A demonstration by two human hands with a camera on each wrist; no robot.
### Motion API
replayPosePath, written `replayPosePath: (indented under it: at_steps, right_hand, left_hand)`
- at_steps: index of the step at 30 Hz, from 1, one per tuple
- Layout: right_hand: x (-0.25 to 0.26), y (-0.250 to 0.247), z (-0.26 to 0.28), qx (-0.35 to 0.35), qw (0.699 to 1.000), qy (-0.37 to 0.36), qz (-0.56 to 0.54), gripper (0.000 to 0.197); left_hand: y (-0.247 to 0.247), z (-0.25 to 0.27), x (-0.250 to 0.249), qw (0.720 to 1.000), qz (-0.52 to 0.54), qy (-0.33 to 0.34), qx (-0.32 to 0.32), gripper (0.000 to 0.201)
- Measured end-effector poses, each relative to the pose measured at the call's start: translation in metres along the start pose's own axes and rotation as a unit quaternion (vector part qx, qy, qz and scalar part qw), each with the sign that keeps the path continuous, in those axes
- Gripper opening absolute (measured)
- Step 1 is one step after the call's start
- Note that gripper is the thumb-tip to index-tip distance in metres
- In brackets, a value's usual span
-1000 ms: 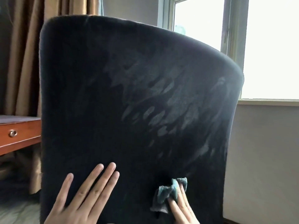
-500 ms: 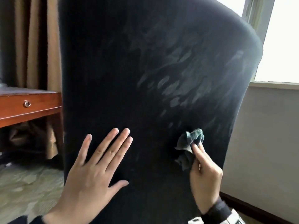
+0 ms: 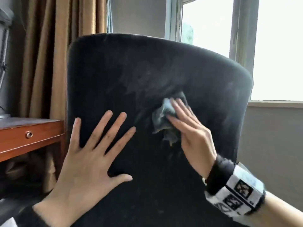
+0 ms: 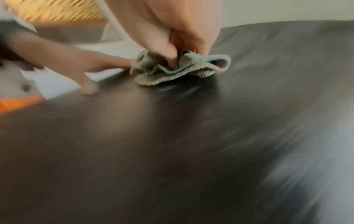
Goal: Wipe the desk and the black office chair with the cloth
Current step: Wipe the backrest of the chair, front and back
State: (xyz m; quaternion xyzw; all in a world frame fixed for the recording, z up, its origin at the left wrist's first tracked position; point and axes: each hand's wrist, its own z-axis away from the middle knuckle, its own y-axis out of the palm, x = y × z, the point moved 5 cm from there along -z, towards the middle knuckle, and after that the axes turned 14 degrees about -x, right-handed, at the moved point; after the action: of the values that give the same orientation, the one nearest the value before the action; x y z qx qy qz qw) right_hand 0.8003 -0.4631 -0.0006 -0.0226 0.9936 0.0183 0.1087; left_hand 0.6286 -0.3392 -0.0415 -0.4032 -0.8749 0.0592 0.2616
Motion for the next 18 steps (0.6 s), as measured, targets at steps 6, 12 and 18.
replayPosePath:
  at_steps: [6, 12, 18]
  right_hand:
    - [0.032, 0.026, 0.005, -0.039, 0.998, 0.04, 0.017, 0.043]
    - [-0.001, -0.011, -0.056, 0.113, 0.988, -0.103, 0.0, 0.048]
    - [0.033, 0.024, -0.017, 0.076, 0.993, -0.089, 0.016, 0.043]
  left_hand:
    - [0.004, 0.006, 0.001, 1.0, 0.008, -0.015, -0.021, 0.094]
    - [0.01, 0.012, 0.008, 1.0, 0.017, -0.016, -0.006, 0.094]
    - [0.017, 0.017, 0.006, 0.999, 0.026, -0.043, -0.004, 0.1]
